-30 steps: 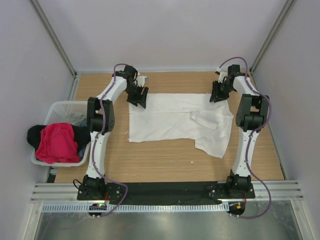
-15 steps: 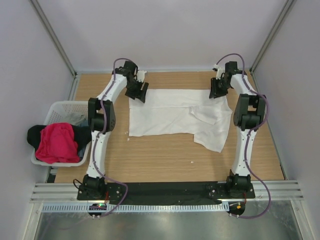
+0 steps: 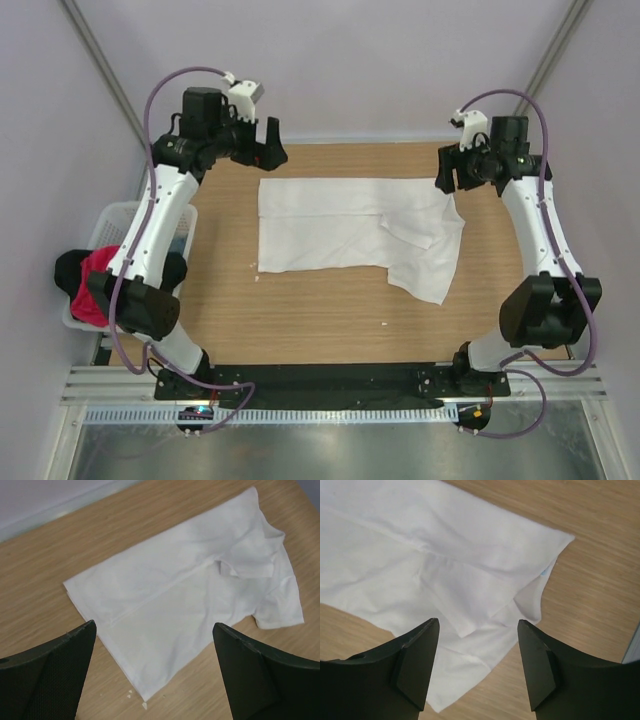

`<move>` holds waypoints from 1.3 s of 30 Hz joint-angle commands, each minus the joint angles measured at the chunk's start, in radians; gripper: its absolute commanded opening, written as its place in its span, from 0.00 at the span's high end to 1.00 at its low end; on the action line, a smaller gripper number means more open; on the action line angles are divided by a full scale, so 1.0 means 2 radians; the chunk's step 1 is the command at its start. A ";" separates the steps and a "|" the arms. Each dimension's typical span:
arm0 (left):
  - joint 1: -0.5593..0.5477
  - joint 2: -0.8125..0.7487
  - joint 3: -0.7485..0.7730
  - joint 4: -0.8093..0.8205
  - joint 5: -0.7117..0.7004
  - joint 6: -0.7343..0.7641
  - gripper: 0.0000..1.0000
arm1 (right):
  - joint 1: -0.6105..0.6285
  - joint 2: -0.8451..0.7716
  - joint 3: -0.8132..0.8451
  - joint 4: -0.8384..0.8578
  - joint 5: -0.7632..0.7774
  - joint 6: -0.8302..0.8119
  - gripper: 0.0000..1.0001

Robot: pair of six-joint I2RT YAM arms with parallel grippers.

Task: Fold and stack the t-shirts
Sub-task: Fold the tshirt

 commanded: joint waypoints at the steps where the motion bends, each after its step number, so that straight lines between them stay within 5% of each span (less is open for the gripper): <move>1: 0.000 -0.006 -0.084 -0.010 0.080 -0.018 0.01 | 0.005 -0.050 -0.089 -0.042 -0.015 -0.037 0.30; 7: 0.006 -0.068 -0.148 -0.019 0.198 -0.083 0.01 | 0.025 -0.143 -0.229 -0.086 -0.012 -0.125 0.28; 16: -0.005 -0.066 -0.277 -0.053 -0.118 0.081 0.01 | 0.081 -0.306 -0.394 -0.123 -0.016 -0.314 0.30; 22: -0.005 -0.070 -0.346 -0.042 -0.143 0.107 0.10 | 0.084 -0.373 -0.485 -0.137 0.004 -0.400 0.34; 39: -0.005 -0.029 -0.330 -0.047 -0.153 0.112 0.12 | 0.085 -0.240 -0.505 0.022 0.051 -0.368 0.39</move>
